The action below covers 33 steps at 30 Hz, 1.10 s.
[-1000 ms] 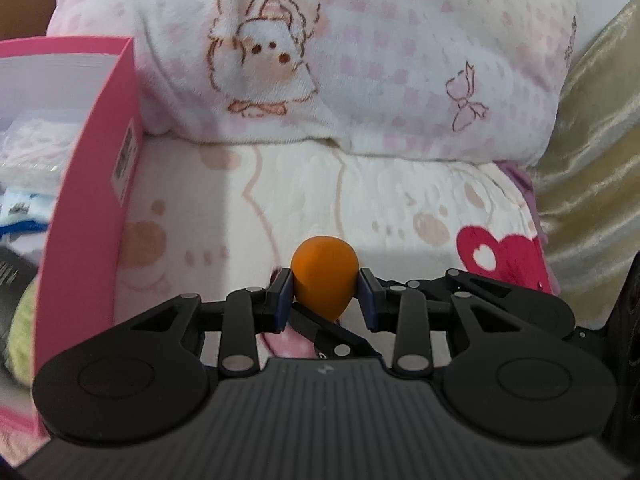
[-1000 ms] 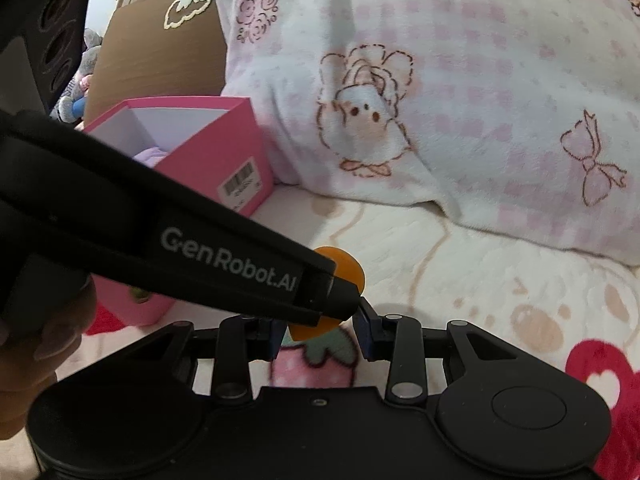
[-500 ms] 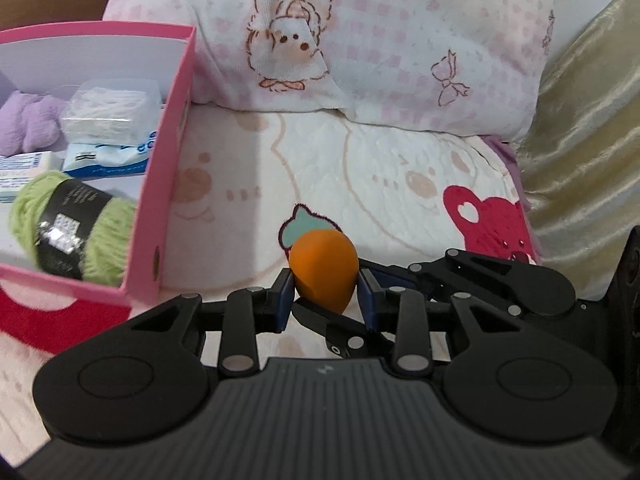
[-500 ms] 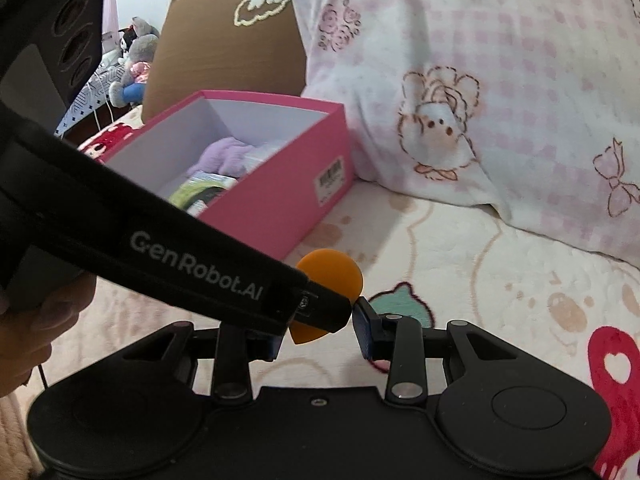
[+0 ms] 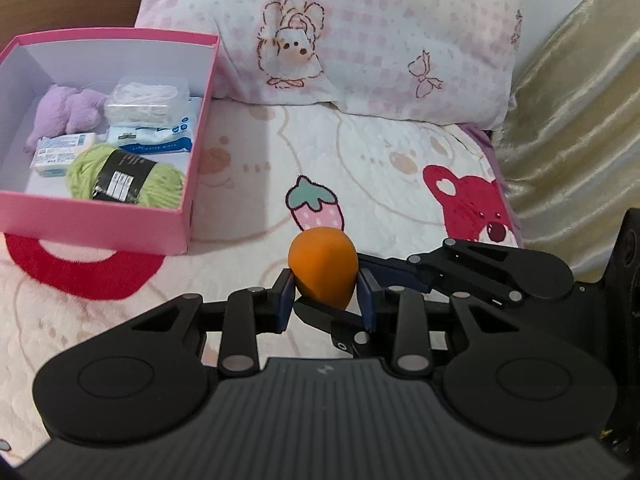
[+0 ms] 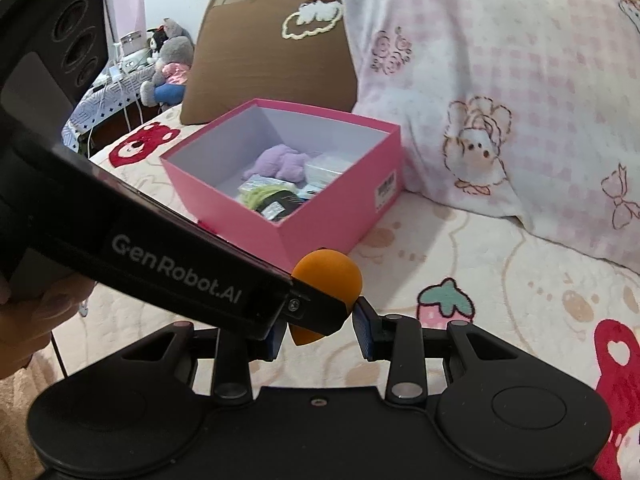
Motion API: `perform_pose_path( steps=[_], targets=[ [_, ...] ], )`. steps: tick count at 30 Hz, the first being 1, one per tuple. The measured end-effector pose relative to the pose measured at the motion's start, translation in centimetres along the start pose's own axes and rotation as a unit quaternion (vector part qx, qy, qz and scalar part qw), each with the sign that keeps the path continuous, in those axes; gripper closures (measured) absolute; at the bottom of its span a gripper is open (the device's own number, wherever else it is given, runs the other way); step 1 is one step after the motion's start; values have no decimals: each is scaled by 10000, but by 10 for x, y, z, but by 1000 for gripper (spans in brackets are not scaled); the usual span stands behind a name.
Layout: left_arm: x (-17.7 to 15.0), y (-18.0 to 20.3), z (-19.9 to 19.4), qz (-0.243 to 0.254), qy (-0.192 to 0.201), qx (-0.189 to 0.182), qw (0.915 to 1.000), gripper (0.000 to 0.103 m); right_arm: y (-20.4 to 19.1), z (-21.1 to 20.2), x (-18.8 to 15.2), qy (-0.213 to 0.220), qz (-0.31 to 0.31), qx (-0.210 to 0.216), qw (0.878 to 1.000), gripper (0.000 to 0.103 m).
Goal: Organize objects
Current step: 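Lift the sponge with the left gripper and carry it toward the pink box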
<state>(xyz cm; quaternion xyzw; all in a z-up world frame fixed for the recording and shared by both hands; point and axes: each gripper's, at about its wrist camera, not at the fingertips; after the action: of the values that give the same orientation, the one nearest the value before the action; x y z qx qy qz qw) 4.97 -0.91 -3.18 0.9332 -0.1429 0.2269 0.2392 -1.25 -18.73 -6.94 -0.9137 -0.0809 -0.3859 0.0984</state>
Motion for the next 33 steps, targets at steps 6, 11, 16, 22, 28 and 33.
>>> perform_pose_path(
  steps=[6, 11, 16, 22, 28, 33],
  targets=[
    [-13, -2, -16, -22, 101, -88, 9999, 71, -18, -11, -1, -6, -165, -86, 9998, 62],
    [-24, -1, -29, -21, 163, -116, 9998, 72, -34, -19, -1, -72, -422, -129, 9990, 62],
    [-35, -11, -42, -204, 206, -252, 9993, 71, -50, -26, -1, -104, -703, -104, 9974, 62],
    [-37, -18, -54, -242, 362, -181, 9989, 72, -59, -24, 7, -18, -829, -59, 9965, 62],
    [-35, -24, -66, -215, 566, -152, 9980, 72, -70, -23, 17, 53, -1050, -106, 9944, 62],
    [-29, -36, -72, -281, 728, -150, 9968, 72, -77, -16, 28, 162, -1067, -125, 9941, 62]
  ],
)
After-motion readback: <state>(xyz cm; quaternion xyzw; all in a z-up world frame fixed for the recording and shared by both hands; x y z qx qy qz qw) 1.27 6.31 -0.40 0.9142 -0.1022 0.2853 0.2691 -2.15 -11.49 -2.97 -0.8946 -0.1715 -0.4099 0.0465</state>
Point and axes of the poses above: each gripper's, at about its wrist camera, not at the fingertips, and z roughly the way its jaws point, y to its right, x to its top, and after that the axes turned 1 degree about x, right-handed
